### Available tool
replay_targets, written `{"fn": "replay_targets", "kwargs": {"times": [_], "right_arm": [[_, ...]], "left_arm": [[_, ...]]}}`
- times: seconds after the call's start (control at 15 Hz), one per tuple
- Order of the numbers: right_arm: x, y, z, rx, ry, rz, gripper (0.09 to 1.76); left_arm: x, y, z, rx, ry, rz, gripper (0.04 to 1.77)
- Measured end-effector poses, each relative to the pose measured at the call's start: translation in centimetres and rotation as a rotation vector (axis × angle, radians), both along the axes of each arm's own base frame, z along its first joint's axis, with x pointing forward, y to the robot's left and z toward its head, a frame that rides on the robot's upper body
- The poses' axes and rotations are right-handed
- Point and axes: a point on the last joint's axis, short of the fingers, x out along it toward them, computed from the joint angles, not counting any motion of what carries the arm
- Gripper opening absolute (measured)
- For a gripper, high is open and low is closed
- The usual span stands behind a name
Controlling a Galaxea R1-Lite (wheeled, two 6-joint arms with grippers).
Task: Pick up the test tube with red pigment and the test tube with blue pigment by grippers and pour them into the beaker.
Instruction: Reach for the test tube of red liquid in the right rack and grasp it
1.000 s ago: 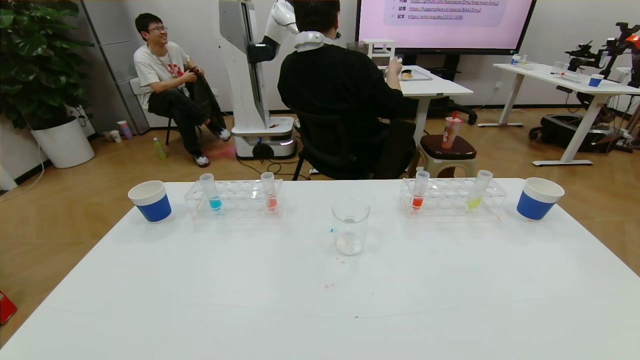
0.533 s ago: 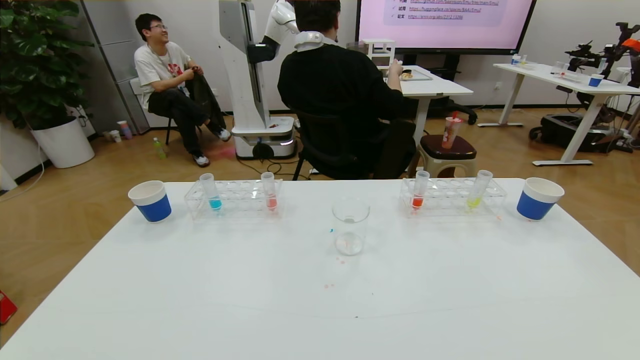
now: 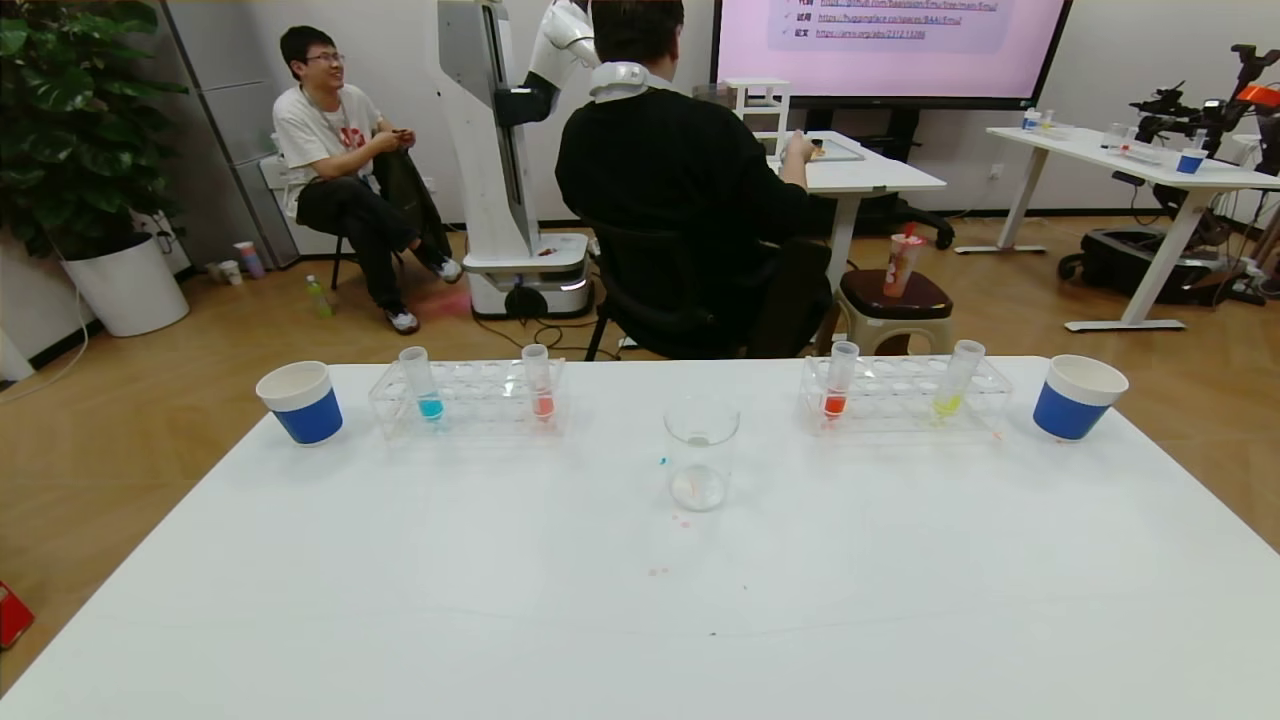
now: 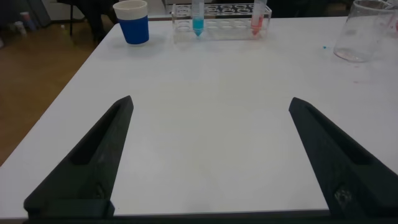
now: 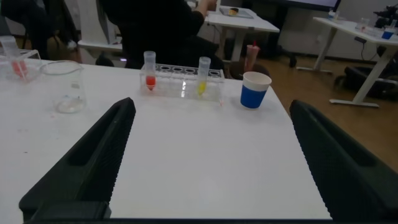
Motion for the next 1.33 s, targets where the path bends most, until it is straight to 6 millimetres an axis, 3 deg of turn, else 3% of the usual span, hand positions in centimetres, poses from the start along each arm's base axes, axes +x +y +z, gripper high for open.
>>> {"fn": "replay_targets", "kwargs": {"times": [0.27, 0.6, 1.0, 1.33], "right_arm": [[4.8, 0.0, 4.9, 0.010, -0.046, 0.008, 1.73], [13.7, 0.3, 7.2, 0.028, -0.013, 0.034, 1.73], [23.1, 1.6, 5.9, 0.070, 0.071, 0.073, 1.73], [29.8, 5.3, 2.8, 0.074, 0.099, 0.074, 1.73]], "left_arm": [[0.0, 0.0, 0.0, 0.000, 0.000, 0.000, 1.75], [0.0, 0.0, 0.0, 0.000, 0.000, 0.000, 1.75], [0.0, 0.0, 0.0, 0.000, 0.000, 0.000, 1.75], [0.0, 0.0, 0.0, 0.000, 0.000, 0.000, 1.75]]}}
